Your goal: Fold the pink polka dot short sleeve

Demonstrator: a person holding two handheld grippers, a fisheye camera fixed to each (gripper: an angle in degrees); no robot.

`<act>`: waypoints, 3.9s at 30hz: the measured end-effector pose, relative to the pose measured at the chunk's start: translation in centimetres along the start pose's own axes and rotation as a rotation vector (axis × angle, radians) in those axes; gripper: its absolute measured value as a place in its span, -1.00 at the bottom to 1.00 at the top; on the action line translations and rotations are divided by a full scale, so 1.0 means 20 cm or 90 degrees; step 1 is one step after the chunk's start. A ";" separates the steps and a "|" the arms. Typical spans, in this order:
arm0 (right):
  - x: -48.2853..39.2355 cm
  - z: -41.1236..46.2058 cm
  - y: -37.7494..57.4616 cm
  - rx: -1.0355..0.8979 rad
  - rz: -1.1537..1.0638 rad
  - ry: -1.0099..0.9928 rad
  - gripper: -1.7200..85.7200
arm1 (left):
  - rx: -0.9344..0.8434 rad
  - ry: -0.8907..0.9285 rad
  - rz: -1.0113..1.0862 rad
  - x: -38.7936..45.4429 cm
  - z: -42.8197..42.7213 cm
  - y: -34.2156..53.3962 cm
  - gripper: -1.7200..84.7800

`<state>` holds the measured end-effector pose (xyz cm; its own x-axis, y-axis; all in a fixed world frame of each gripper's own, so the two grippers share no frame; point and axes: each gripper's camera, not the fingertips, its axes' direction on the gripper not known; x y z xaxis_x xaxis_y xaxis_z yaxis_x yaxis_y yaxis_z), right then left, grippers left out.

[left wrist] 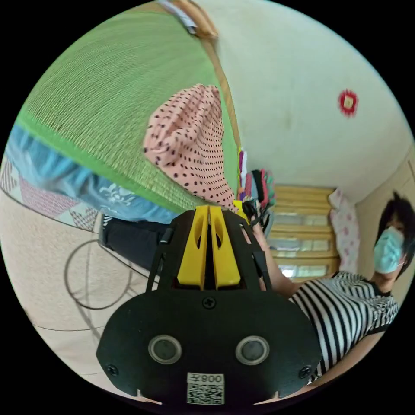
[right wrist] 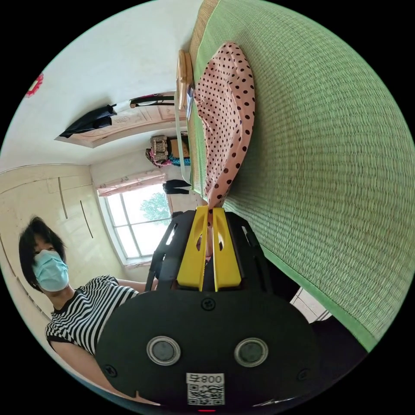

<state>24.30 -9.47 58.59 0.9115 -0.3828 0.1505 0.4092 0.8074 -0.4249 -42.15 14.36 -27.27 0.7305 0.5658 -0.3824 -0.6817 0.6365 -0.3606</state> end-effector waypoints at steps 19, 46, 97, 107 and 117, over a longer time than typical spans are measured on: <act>-0.45 0.20 -0.06 -0.001 -0.074 -0.010 -0.93 | 0.201 0.337 -0.254 0.05 -0.80 -0.15 -0.69; -0.70 0.48 0.29 0.015 -0.068 0.009 -0.93 | 0.213 0.276 -0.253 0.33 -1.09 -0.26 -0.88; -2.44 0.73 2.23 0.167 -0.150 -0.060 -0.93 | 0.029 0.393 -0.032 -0.52 0.47 -0.62 -0.89; -3.14 0.40 2.25 0.238 -0.261 -0.094 -0.93 | -0.033 0.407 0.058 -0.67 1.31 -1.44 -0.89; -3.75 -0.41 1.66 0.347 -0.331 -0.047 -0.93 | -0.103 0.411 0.140 -0.81 2.67 -2.75 -0.89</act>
<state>-30.81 42.31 25.83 0.5884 -0.7588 0.2791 0.7319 0.6466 0.2151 -14.46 -1.83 44.13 0.4395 0.2167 -0.8717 -0.8452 0.4282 -0.3197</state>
